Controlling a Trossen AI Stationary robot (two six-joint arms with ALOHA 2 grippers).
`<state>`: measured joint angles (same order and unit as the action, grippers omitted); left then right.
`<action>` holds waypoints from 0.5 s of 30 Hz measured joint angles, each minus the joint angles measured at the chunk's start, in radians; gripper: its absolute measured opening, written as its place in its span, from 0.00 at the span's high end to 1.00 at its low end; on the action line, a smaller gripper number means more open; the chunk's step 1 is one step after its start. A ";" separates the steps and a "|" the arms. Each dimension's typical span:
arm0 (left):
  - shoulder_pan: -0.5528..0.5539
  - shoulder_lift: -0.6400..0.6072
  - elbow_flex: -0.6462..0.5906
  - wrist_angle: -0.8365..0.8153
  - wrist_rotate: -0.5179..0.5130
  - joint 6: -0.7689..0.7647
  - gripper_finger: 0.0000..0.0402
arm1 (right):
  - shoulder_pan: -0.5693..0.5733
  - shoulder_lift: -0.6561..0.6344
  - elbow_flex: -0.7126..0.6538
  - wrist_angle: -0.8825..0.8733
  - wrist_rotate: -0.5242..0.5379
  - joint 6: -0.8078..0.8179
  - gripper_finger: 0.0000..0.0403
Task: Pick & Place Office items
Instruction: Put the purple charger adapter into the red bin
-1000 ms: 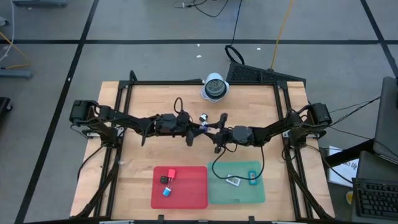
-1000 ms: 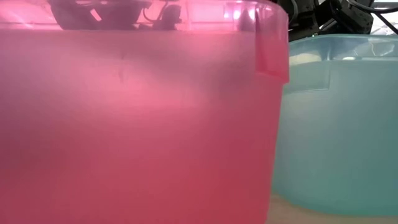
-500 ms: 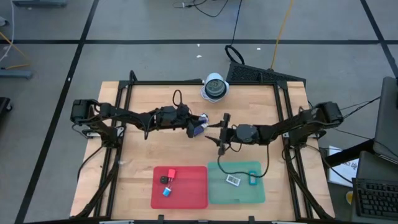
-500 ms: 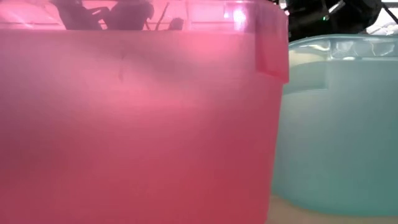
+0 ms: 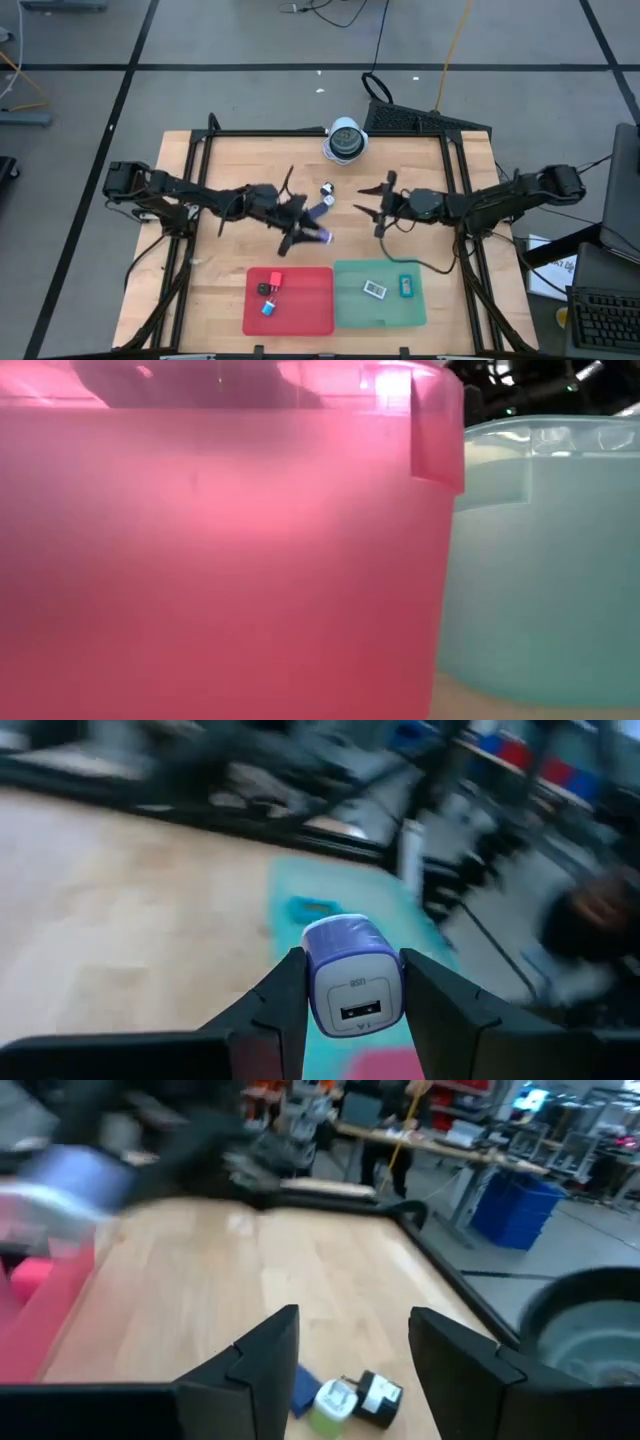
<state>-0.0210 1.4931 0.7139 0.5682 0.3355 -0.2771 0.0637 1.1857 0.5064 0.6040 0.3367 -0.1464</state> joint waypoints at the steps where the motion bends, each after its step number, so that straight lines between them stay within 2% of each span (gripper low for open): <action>1: -0.023 -0.007 0.000 -0.003 0.006 0.025 0.67 | -0.006 -0.015 -0.023 0.031 0.000 0.006 0.56; 9: -0.156 -0.126 0.000 -0.171 0.000 0.085 0.67 | -0.038 -0.062 -0.156 0.253 0.002 0.008 0.58; 15: -0.288 -0.133 0.000 -0.330 -0.014 0.125 0.67 | -0.039 -0.062 -0.162 0.265 0.003 0.005 0.58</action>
<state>-0.3089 1.3603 0.7139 0.2387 0.3211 -0.1516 0.0250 1.1233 0.3439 0.8690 0.3401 -0.1417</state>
